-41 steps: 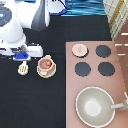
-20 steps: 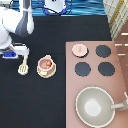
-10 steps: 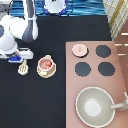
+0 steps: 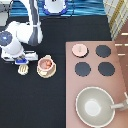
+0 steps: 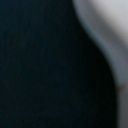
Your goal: Take the lid off the pot, put the pot on the plate, and use the tool to push the pot to the front of the table.
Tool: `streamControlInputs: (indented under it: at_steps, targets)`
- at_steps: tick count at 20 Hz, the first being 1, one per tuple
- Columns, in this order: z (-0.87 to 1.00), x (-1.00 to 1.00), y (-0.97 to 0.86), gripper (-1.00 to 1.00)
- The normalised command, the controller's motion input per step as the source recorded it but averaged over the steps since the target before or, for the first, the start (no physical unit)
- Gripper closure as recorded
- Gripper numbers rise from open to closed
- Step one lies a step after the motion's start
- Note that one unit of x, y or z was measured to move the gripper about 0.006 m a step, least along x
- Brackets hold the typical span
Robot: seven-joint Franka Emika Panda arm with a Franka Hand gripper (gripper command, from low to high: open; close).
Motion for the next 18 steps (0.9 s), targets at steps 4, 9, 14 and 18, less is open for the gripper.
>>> streamControlInputs:
  at_steps: [4, 9, 14, 18]
  targets:
    - [0.0, -0.74, 0.13, 1.0]
    - [-0.08, -0.8, 0.03, 1.0]
    - [-0.11, -0.66, -0.05, 1.0]
    - [-0.1, -0.61, -0.11, 1.0]
